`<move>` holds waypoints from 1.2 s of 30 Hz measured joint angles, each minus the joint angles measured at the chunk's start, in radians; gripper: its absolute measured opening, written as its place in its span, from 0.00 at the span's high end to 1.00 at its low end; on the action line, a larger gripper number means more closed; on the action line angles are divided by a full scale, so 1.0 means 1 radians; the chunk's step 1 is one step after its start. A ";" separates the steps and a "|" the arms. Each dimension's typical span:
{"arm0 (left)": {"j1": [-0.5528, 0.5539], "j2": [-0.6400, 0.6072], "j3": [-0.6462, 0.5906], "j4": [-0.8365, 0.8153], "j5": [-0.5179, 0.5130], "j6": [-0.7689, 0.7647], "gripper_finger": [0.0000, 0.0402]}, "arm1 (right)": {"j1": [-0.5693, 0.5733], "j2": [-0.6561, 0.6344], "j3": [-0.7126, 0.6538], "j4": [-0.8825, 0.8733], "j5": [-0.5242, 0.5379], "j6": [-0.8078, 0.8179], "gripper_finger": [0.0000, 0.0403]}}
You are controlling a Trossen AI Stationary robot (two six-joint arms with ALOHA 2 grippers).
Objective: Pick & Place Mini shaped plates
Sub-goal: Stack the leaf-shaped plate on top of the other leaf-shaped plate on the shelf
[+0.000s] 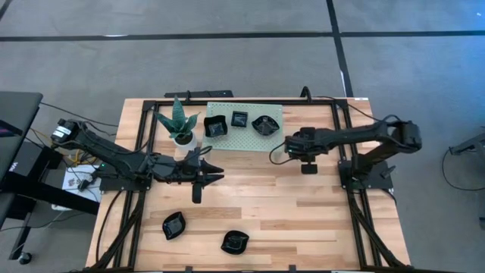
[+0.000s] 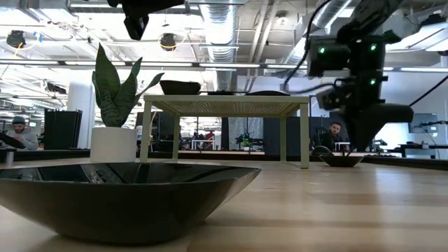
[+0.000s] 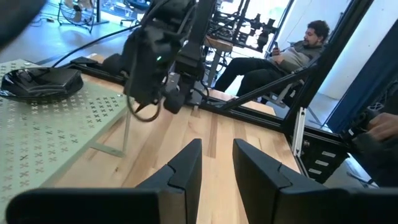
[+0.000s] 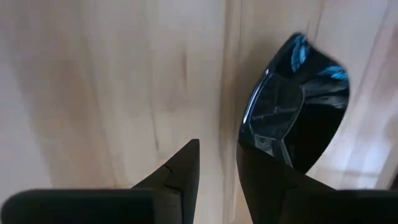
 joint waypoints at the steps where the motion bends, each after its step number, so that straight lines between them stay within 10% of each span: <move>1: 0.000 0.000 0.000 0.001 0.000 0.000 0.77 | -0.012 0.016 0.000 0.001 0.001 0.000 0.75; 16: 0.000 0.000 0.000 0.000 0.000 0.000 0.77 | -0.131 0.129 0.000 0.084 0.033 -0.078 0.76; 23: -0.001 0.000 0.000 -0.005 0.000 0.000 0.77 | -0.135 0.134 0.000 0.055 0.050 -0.079 0.97; 36: -0.004 0.000 0.000 -0.008 0.001 0.000 0.77 | 0.015 0.057 0.111 -0.330 0.009 0.149 0.99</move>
